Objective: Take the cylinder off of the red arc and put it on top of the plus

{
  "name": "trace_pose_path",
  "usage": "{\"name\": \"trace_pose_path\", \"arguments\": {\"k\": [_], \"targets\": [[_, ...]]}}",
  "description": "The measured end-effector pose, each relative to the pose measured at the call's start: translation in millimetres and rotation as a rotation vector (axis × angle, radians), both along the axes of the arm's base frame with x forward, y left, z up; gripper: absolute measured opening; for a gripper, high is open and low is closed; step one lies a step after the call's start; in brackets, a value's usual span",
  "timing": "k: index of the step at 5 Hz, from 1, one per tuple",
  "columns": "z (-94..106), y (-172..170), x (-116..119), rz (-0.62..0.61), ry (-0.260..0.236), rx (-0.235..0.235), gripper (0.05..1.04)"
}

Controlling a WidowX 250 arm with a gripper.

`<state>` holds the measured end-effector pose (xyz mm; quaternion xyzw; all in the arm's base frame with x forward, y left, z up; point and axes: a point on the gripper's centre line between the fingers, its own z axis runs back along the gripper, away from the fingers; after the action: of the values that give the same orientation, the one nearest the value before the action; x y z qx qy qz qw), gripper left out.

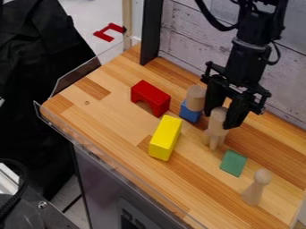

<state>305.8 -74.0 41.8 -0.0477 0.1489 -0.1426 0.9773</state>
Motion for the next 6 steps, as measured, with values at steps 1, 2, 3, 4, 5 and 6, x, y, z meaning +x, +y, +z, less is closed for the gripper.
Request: {"name": "trace_pose_path", "arguments": {"k": [1,2,3,4,5,6], "targets": [[-2.9,1,1,0.002,-0.003,-0.006,0.518],[-9.9,4,0,0.008,0.018,-0.007,0.569],[-8.8,4,0,0.008,0.025,-0.019,0.873],[-9.3,7,2,0.018,0.017,-0.008,1.009],[-9.5,8,2,0.023,0.015,0.001,1.001],[4.7,9,8,0.011,-0.017,0.0,1.0]]}}
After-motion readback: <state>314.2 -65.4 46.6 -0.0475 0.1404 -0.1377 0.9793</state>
